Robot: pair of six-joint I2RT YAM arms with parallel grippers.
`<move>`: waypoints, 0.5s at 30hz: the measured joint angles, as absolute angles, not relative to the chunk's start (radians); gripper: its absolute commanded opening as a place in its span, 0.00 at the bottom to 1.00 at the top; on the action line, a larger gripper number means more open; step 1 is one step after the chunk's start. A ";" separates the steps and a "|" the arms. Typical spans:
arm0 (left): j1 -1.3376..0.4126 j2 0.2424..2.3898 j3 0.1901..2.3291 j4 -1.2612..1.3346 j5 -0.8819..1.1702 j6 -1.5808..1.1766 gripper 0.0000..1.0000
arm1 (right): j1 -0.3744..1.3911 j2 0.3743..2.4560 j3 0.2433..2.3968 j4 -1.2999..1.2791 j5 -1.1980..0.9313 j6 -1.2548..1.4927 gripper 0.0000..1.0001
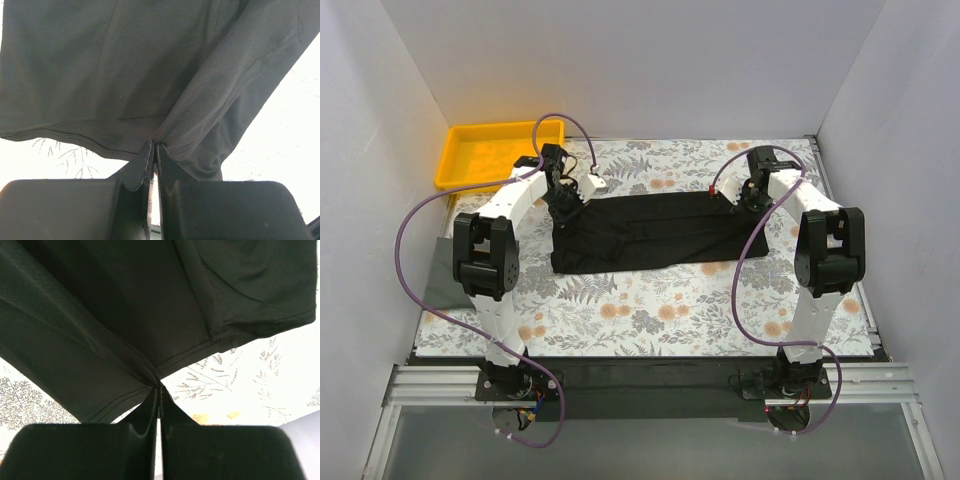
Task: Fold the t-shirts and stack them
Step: Fold the tshirt
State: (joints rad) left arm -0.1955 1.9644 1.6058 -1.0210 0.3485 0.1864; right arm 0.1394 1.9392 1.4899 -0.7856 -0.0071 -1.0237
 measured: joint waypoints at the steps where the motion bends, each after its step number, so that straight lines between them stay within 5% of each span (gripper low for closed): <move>1: -0.195 1.964 1.607 -1.021 0.348 0.186 0.00 | 0.139 1.939 1.493 -0.785 -0.007 -1.024 0.01; 9: -0.187 1.977 1.623 -1.016 0.348 0.183 0.00 | 0.141 1.956 1.517 -0.785 -0.007 -1.021 0.02; 12: -0.186 1.987 1.625 -1.014 0.344 0.173 0.23 | 0.142 1.970 1.517 -0.785 -0.007 -1.011 0.35; 15: -0.184 1.998 1.629 -1.012 0.334 0.149 0.36 | 0.139 1.974 1.520 -0.788 -0.008 -0.995 0.42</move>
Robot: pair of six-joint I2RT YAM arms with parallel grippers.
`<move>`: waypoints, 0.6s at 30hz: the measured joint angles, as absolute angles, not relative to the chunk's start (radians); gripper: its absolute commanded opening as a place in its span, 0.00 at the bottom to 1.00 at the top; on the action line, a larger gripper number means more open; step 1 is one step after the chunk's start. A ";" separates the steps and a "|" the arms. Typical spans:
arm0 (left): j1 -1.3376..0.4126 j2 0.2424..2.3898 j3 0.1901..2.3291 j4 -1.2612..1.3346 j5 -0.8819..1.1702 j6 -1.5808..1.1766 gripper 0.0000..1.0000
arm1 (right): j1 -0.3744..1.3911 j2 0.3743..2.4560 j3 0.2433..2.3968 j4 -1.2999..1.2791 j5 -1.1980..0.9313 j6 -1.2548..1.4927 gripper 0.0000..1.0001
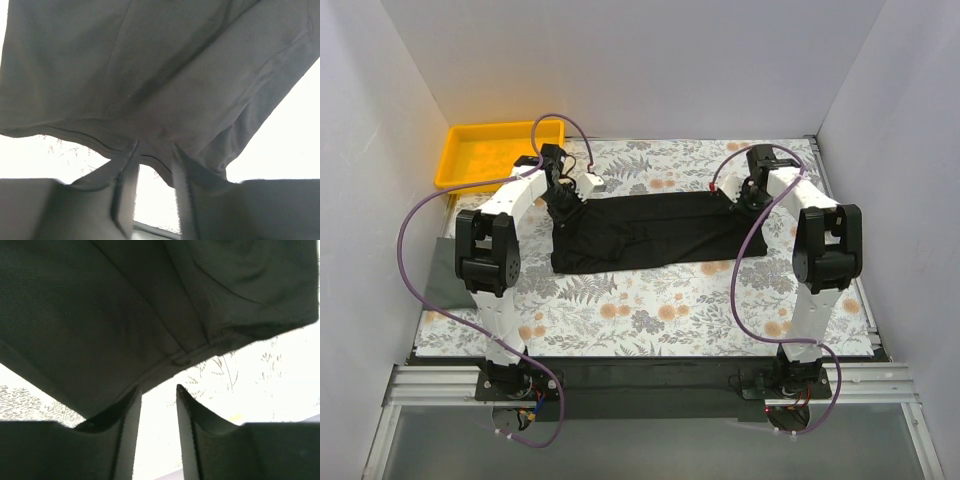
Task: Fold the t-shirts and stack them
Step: Fold the tshirt
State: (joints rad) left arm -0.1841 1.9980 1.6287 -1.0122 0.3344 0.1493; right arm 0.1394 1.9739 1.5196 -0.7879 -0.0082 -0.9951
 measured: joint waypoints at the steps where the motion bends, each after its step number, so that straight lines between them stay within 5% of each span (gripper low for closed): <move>1: -0.182 2.001 1.630 -1.015 0.333 0.140 0.36 | 0.137 1.974 1.528 -0.793 -0.011 -0.986 0.44; 13: -0.108 1.739 1.437 -1.041 0.430 -0.068 0.47 | -0.159 1.893 1.589 -0.990 -0.294 -0.752 0.49; 15: -0.109 1.690 1.396 -1.023 0.449 -0.113 0.48 | -0.178 1.891 1.559 -1.011 -0.326 -0.714 0.61; 18: -0.113 1.674 1.326 -0.991 0.464 -0.186 0.55 | -0.173 1.916 1.535 -1.041 -0.387 -0.657 0.65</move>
